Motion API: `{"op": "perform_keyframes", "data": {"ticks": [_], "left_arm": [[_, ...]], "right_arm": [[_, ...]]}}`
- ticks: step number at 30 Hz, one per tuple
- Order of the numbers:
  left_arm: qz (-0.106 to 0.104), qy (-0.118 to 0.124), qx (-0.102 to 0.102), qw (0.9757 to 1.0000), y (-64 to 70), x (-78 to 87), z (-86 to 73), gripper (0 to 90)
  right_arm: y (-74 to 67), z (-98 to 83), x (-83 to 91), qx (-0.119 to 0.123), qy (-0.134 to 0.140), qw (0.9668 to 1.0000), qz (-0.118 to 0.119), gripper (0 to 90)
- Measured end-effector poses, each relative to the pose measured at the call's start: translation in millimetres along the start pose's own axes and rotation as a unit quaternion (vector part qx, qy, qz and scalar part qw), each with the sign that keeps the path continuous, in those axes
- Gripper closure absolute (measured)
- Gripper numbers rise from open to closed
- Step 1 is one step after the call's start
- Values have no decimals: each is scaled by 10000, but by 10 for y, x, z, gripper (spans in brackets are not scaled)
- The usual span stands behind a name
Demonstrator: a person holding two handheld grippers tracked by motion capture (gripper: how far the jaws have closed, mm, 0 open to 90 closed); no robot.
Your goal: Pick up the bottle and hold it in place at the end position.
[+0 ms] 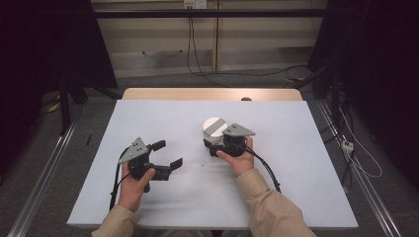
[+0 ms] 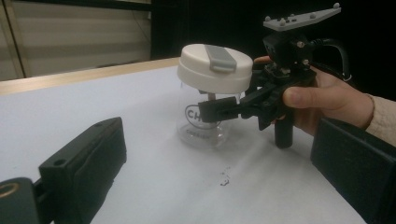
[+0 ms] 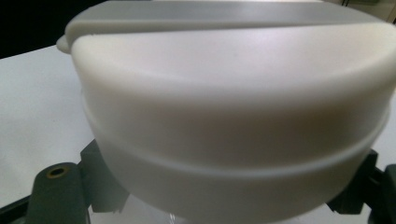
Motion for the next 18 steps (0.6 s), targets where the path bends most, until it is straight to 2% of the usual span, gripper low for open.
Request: {"op": "perform_keyframes", "data": {"ticks": [12,18], "left_arm": [[-163,-92,-45,9998,86,-196,78,33],[-177,-129,-53,9997,100,-265,101,33]], "right_arm": [[2,-3,-3,-20,-28,10000,22,186],[1,-5,-2,-3,-37,10000,25,185]]}}
Point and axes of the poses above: each handheld gripper's, and its own axes: x roughly backward along the jaws, z roughly out of its top, y roughly to its right, the point moved 4 cm from there along -x, roughly forward along the jaws, and after that the axes turned 13 degrees about x, right-handed, at the moved point
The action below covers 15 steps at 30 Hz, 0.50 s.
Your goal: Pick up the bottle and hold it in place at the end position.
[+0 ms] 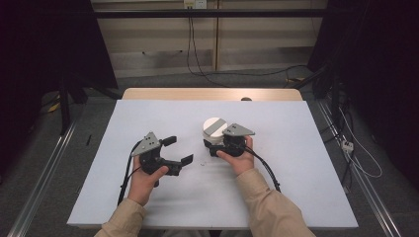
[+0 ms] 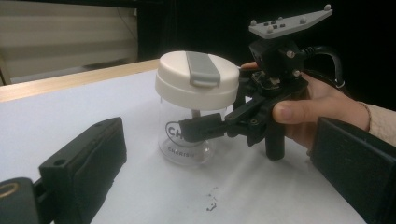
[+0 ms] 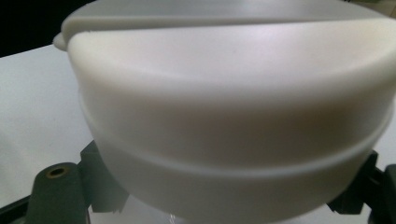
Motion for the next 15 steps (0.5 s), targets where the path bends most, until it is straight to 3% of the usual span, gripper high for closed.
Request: {"op": "perform_keyframes", "data": {"ticks": [15], "left_arm": [[85,-205,-99,9997,36,-153,52,33]], "right_arm": [[-4,-4,-2,-2,-24,10000,-9,186]]}}
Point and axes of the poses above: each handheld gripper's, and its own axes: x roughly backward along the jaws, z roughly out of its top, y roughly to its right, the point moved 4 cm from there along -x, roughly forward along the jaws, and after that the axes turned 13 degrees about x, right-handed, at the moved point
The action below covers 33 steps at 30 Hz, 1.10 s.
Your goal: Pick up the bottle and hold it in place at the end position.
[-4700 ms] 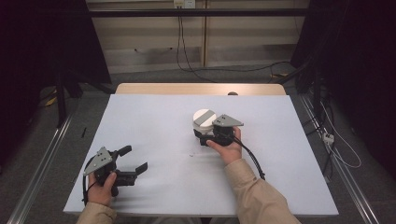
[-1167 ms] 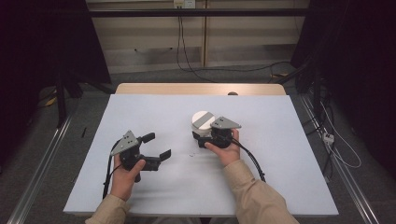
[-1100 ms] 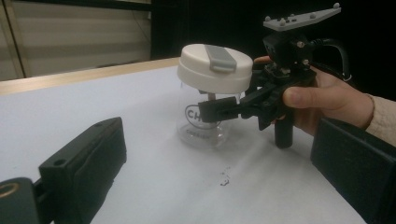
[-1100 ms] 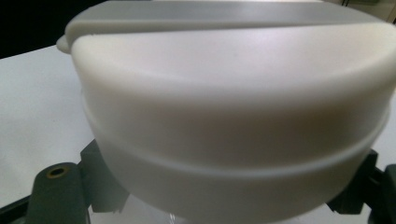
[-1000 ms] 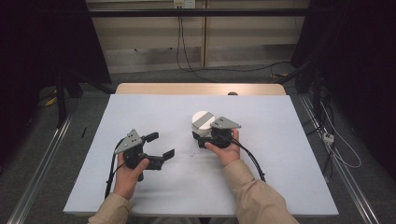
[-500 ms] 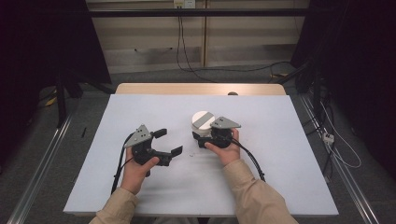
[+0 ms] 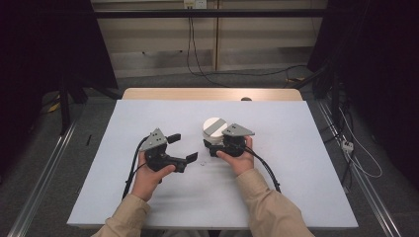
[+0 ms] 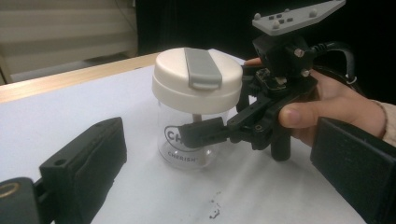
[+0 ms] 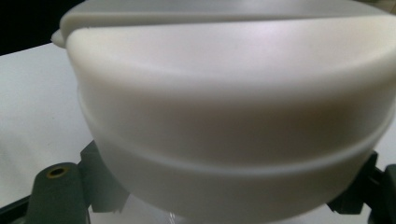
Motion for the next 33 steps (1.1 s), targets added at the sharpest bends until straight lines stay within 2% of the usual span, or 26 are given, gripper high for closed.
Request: {"op": "perform_keyframes", "data": {"ticks": [2,5,7,10,12,13,15,16,17,18,19,20,28,29,33], "left_arm": [[-25,-3,-37,10000,2,-23,11,35],[86,-65,-83,9999,0,-73,20,43],[49,-94,-64,9999,11,-106,28,62],[99,-141,-151,9997,24,-144,51,85],[56,-108,-66,9999,27,-160,71,115],[34,-86,-35,10000,25,-167,79,158],[101,-110,-43,9999,10,-184,87,175],[134,-128,-33,9998,-2,-193,90,222],[134,-153,14,9998,-11,-199,90,222],[125,-181,76,9997,-23,-205,91,298],[124,-218,145,9996,-36,-211,92,298],[144,-247,169,9994,-50,-216,94,338],[223,-451,66,9987,-41,-281,116,568],[209,-501,47,9985,-36,-290,117,568],[157,-626,57,9979,-26,-319,112,676]], "right_arm": [[-1,-1,-1,6,1,10000,1,186],[-4,-4,0,5,5,10000,-5,186],[-1,-4,-1,7,3,10000,8,186],[-2,-5,0,11,-6,10000,4,186],[-4,-6,-1,6,4,10000,5,186],[-2,-6,-2,12,-6,10000,9,186],[-1,-7,-2,7,-6,10000,14,186],[-3,-7,-2,9,-14,10000,6,186],[-3,-7,-2,9,-14,10000,6,186],[-3,-9,-2,3,-12,10000,11,186],[-3,-9,-2,3,-12,10000,11,186],[-2,-9,-3,5,-12,10000,11,186],[-4,-12,-5,9,-20,10000,7,186],[-4,-12,-5,9,-20,10000,7,186],[-2,-14,-6,15,-16,10000,9,186]]}}
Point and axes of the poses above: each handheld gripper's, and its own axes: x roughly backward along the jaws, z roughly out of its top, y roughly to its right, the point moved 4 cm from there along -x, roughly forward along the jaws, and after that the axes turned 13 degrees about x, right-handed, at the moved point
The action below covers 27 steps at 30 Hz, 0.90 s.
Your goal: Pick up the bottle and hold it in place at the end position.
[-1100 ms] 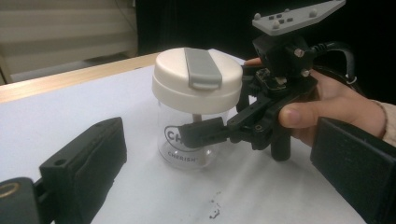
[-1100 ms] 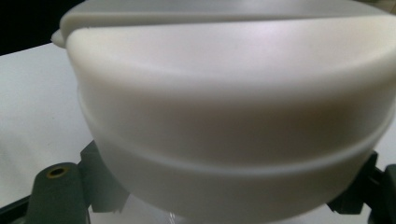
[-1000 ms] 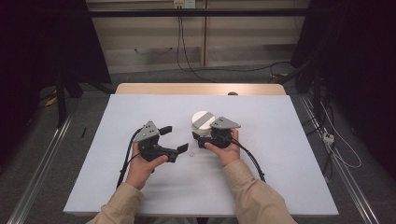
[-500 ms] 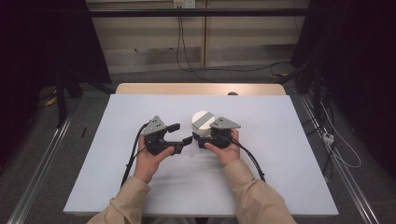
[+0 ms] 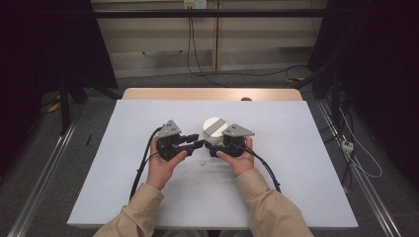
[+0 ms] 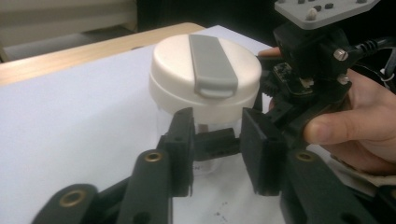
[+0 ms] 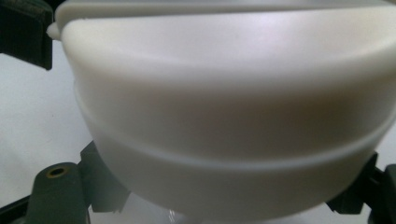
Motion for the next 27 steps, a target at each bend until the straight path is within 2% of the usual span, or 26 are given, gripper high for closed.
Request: {"op": "perform_keyframes", "data": {"ticks": [2,11,20,27], "left_arm": [[-16,-63,2,10000,-4,0,-4,740],[16,-115,43,9999,-31,-18,-6,875],[16,-162,123,9998,-40,-42,-11,900],[12,-218,77,9997,-18,-72,24,900]], "right_arm": [[0,-1,-1,-6,1,10000,-1,185],[-5,-5,0,-11,-22,10000,-4,186],[-8,-9,-3,6,-36,10000,-15,186],[-7,-11,-4,5,-42,10000,-6,186]]}}
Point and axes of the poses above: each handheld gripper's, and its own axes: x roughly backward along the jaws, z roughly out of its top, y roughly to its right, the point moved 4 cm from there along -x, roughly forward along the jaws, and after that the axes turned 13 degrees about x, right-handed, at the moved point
